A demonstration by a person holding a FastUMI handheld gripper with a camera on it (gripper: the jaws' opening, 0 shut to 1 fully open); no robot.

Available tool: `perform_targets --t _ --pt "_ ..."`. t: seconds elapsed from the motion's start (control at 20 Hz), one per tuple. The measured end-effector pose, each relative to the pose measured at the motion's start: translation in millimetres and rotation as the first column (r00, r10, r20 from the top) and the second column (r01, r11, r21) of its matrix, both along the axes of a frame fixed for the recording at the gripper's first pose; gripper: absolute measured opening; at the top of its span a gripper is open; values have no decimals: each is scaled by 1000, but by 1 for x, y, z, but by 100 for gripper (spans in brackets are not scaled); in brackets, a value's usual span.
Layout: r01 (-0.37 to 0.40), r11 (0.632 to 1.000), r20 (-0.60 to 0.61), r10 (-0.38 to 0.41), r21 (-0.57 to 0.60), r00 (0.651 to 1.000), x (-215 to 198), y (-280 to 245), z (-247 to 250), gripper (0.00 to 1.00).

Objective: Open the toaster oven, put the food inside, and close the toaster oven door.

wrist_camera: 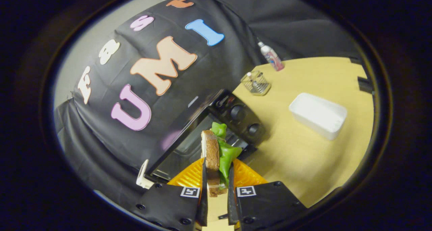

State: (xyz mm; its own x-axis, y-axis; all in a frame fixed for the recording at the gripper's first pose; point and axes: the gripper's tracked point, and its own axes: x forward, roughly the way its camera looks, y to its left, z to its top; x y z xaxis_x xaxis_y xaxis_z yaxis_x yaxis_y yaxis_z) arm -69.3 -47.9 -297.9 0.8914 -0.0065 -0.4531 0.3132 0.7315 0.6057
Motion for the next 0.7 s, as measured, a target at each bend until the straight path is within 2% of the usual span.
perform_targets --t 0.3,0.7 --pt "-6 990 1 6 143 1000 39 40 -23 25" --pt "1 963 -3 0 269 1000 90 61 -50 25"
